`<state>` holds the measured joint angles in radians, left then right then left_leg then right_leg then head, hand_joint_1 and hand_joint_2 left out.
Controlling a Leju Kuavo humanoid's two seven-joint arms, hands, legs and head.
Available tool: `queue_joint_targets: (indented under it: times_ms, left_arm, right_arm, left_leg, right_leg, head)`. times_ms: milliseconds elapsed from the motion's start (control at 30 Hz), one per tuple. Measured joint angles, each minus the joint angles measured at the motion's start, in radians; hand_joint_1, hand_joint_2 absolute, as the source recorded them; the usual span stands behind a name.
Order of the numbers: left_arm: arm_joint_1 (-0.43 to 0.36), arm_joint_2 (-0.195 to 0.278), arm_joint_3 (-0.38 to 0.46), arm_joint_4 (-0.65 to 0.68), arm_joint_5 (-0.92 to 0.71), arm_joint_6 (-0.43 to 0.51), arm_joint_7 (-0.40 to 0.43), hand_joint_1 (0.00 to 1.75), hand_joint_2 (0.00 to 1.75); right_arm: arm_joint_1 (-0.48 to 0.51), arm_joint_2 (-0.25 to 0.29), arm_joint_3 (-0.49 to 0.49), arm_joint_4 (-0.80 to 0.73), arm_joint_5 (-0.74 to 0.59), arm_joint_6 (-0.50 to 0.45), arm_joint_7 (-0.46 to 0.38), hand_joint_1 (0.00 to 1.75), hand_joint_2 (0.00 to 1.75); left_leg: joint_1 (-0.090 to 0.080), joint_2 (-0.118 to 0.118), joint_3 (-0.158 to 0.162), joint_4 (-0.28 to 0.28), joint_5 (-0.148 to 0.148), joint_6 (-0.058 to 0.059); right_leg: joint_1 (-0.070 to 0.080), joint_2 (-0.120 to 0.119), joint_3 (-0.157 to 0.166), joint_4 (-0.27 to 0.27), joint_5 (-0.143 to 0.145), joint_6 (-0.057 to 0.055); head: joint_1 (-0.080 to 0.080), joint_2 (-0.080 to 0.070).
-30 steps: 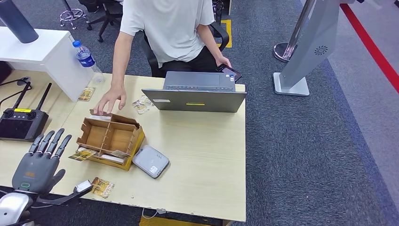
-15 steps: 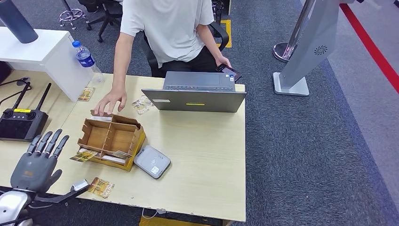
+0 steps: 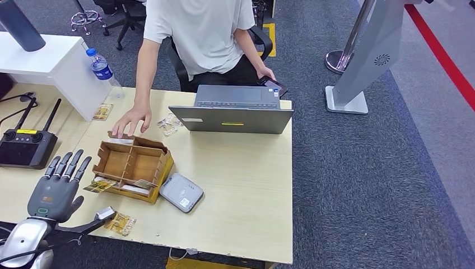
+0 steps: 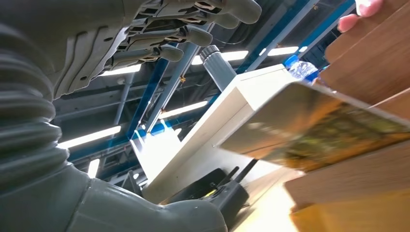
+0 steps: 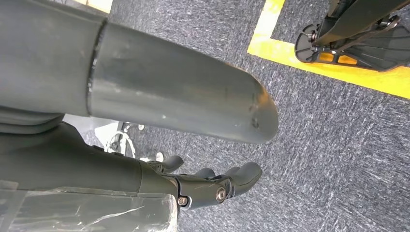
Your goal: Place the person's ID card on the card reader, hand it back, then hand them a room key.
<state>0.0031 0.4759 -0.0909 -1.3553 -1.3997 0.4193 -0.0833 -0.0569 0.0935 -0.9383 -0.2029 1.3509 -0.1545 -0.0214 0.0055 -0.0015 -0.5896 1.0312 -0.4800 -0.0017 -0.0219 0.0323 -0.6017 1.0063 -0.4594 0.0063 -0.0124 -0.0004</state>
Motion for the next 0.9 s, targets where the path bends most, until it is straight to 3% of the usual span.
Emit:
queue_joint_targets:
  times_ms: [433,900]
  left_arm:
    - [-0.062,-0.055,-0.072,0.065,-0.015,0.016,0.003,0.00,1.75]
    - [-0.072,-0.066,-0.090,0.075,-0.005,0.019,0.017,0.00,1.75]
  right_arm:
    - [-0.002,0.000,0.001,0.000,0.005,-0.001,-0.002,0.00,0.00]
    - [-0.002,0.000,0.001,0.000,0.006,-0.002,-0.003,0.00,0.00]
  left_leg:
    - [0.000,0.000,0.000,0.000,0.000,0.000]
    - [0.000,0.000,0.000,0.000,0.000,0.000]
  right_leg:
    - [0.000,0.000,0.000,0.000,0.000,0.000]
    - [0.000,0.000,0.000,0.000,0.000,0.000]
  head:
    - [0.000,0.000]
    - [0.000,0.000]
